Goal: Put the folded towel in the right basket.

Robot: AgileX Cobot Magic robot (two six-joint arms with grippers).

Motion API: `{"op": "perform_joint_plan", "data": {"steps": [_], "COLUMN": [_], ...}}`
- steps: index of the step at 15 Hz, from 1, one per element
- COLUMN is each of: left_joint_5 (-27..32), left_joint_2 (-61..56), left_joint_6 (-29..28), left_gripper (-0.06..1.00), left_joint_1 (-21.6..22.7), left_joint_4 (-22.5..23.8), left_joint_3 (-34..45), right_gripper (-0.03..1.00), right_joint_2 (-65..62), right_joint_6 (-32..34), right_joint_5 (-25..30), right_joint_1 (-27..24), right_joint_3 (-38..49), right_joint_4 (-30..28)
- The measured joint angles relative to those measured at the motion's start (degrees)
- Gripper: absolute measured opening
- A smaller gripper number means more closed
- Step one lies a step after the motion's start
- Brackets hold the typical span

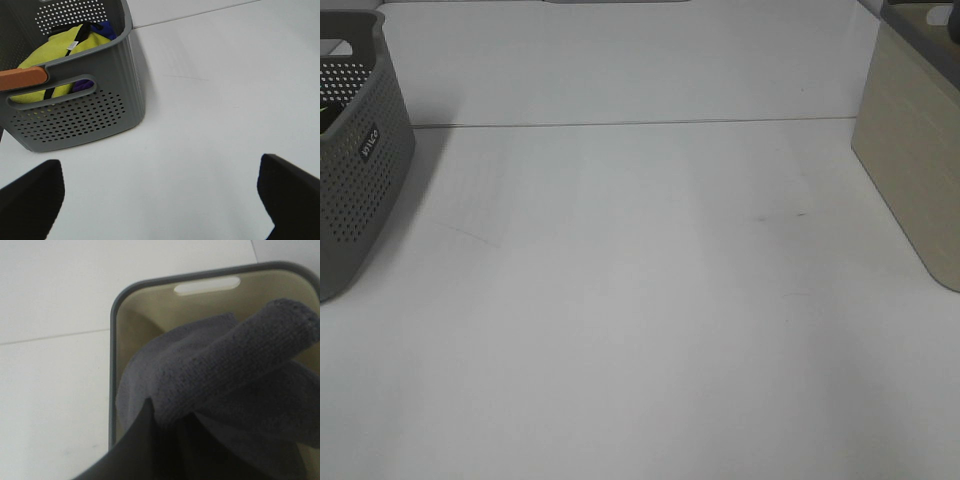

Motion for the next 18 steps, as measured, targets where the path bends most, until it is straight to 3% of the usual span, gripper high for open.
{"op": "perform_joint_plan", "data": {"steps": [5, 7, 9, 10, 11, 14, 18], "left_joint_5": [0.0, 0.0, 0.0, 0.0, 0.0, 0.0, 0.0], "left_joint_2": [0.0, 0.0, 0.0, 0.0, 0.0, 0.0, 0.0], "left_joint_6": [0.0, 0.0, 0.0, 0.0, 0.0, 0.0, 0.0], "left_gripper": [0.99, 0.99, 0.99, 0.99, 0.99, 0.99, 0.99], "left_joint_1": [0.0, 0.0, 0.0, 0.0, 0.0, 0.0, 0.0], "left_joint_4": [0.0, 0.0, 0.0, 0.0, 0.0, 0.0, 0.0], "left_joint_3": [0.0, 0.0, 0.0, 0.0, 0.0, 0.0, 0.0], "right_gripper": [0.06, 0.16, 0.47, 0.54, 0.8, 0.87, 0.87], "right_joint_2": [3.6, 4.6, 4.9, 4.9, 3.6, -1.5, -6.6], "right_joint_6": [5.8, 6.5, 6.8, 6.8, 5.8, 4.1, 4.0], "right_joint_5": [0.1, 0.2, 0.2, 0.2, 0.1, 0.0, 0.0], "right_joint_1": [0.0, 0.0, 0.0, 0.0, 0.3, 3.7, 13.2], "right_joint_3": [8.3, 9.9, 10.0, 10.0, 10.0, 10.0, 9.9], "right_joint_4": [-3.3, -1.6, -0.5, -0.4, -0.6, -1.3, -2.9]}}
